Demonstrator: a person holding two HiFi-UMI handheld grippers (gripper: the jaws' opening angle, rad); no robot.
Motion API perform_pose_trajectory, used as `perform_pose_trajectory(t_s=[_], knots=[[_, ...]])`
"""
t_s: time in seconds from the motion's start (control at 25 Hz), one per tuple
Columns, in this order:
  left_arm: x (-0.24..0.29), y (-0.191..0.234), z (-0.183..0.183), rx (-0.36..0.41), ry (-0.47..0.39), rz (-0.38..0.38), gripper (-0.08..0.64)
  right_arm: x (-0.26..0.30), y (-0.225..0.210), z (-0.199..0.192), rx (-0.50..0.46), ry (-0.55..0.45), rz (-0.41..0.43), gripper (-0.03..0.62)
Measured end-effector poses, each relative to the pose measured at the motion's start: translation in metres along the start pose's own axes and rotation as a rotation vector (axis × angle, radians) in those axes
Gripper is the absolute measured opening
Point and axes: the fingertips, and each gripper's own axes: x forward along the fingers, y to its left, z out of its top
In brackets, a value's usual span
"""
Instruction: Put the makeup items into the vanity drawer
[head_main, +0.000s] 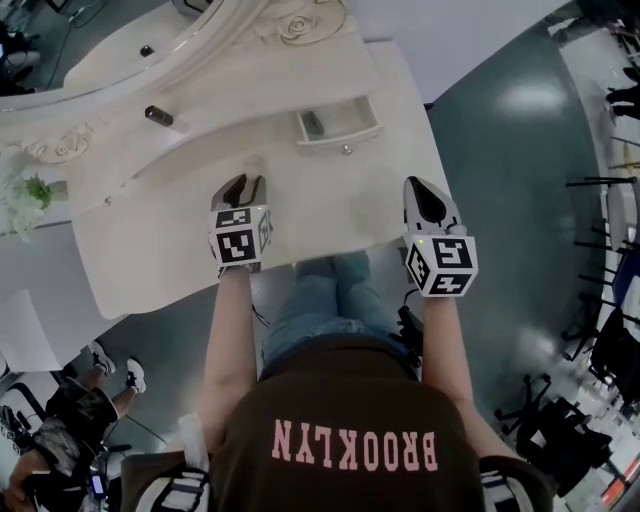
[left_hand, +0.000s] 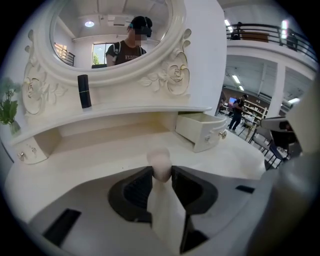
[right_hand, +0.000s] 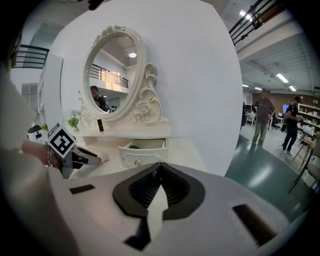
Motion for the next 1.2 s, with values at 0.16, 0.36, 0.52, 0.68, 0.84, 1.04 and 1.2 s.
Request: perform_pose_trajectory(t_s=[0.16, 0.36, 0.52, 0.68, 0.84, 1.04, 1.2], knots=[[-0.008, 0.002, 0.007, -0.011, -0.019, 0.009, 0.115, -0.004, -0.004, 0.010, -0.002, -0.026, -0.006, -0.003], [-0.022, 0.006, 0.024, -0.020, -0.068, 0.031, 0.115, -0.007, -0.004, 0.035, -0.019, -0.078, 0.002, -0.003], [-0.033, 0.005, 0.038, -0.024, -0.104, 0.040, 0.115, -0.011, -0.003, 0.056, -0.032, -0.121, 0.012, -0.003], [-0.043, 0.008, 0.057, -0.045, -0.152, 0.048, 0.115, -0.012, -0.002, 0.070, -0.046, -0.148, 0.022, -0.003], [-0.051, 0.011, 0.077, -0.044, -0.200, 0.061, 0.115, -0.015, -0.005, 0.087, -0.055, -0.189, 0.024, -0.003], [-0.056, 0.006, 0.101, -0.028, -0.249, 0.062, 0.115, -0.021, -0.013, 0.104, -0.064, -0.236, 0.012, -0.003], [-0.053, -0.007, 0.114, -0.006, -0.266, 0.046, 0.115, -0.027, -0.026, 0.107, -0.055, -0.252, -0.010, -0.003]])
